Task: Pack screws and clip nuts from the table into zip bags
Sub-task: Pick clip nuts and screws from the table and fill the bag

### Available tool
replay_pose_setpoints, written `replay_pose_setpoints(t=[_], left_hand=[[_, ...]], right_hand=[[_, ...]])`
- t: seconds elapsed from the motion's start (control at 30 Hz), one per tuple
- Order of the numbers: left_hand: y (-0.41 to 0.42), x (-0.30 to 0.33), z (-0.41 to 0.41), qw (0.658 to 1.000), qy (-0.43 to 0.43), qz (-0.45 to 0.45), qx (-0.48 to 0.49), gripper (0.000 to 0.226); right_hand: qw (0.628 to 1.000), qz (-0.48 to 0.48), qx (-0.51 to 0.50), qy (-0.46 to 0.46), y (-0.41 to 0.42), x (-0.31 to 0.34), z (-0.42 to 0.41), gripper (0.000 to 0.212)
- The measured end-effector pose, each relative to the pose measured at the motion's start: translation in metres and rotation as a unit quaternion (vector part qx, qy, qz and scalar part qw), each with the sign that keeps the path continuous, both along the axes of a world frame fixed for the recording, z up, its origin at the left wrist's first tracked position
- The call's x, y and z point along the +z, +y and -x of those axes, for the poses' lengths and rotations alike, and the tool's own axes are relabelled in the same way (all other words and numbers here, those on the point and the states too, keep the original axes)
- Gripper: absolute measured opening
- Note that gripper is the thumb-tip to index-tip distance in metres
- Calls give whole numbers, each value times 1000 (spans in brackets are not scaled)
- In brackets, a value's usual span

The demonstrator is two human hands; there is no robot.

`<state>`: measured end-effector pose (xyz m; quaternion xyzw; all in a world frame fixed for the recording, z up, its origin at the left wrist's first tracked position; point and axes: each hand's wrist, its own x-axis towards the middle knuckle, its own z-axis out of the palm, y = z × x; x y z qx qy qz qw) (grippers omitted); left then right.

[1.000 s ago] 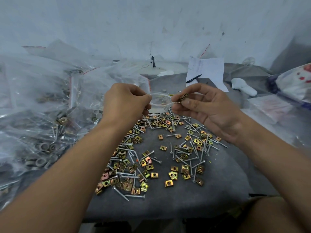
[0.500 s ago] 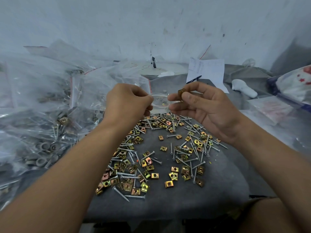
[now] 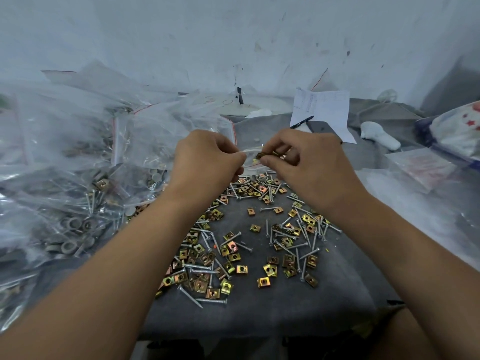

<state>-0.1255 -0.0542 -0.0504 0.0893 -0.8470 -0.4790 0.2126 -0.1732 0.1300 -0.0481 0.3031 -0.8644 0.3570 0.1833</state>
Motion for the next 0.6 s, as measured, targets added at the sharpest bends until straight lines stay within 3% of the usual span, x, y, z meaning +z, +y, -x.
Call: replay_pose_setpoints(t=[0.23,0.4,0.6], left_hand=[[-3,1,0,1000,4,19,0,16],[-3,1,1,999,1,36,-12,15],[-1,2,2,999,-1,33,-31,13]], right_hand=[[996,-49,-39,61,-2,9,-2,9],[999,18,-15,-36,0,8,-2,8],[999,-3,-26,-32,2,7,0,6]])
